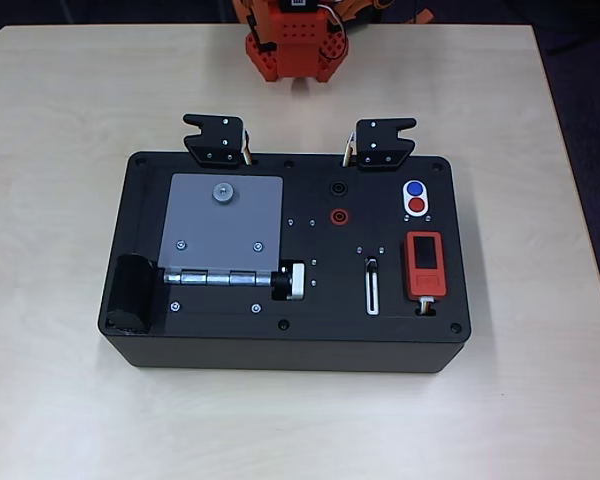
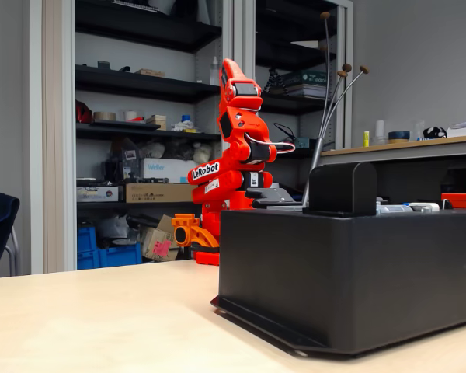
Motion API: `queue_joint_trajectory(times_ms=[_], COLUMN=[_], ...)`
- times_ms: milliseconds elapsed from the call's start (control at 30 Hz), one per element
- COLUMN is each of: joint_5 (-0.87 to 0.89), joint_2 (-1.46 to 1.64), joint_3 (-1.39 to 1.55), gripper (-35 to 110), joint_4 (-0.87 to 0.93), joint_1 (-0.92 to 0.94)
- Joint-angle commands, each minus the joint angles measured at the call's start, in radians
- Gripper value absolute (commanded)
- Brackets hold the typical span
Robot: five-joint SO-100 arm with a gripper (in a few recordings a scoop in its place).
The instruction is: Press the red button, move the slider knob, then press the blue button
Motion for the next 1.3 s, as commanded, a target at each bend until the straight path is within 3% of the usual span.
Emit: queue_joint_trajectory(times_ms=[0,367,700,933,1100,1200,1267], joint_5=[-0.040,-0.379,-0.472,-0.716,-1.049,-0.948,-1.012], joint_2=[-0.005,0.006,0.006,-0.025,-0.140,-0.213,-0.253], joint_3=[0.003,-0.129,-0.299,-0.399,-0.508,-0.583,-0.621], gripper=[0,0,2,1,1,1,1], joint_4=[0.075,0.436,0.845,1.220,1.345,1.520,1.574], joint_1=[-0.008,0.020,-0.100,-0.195,-0.225,-0.255,-0.284])
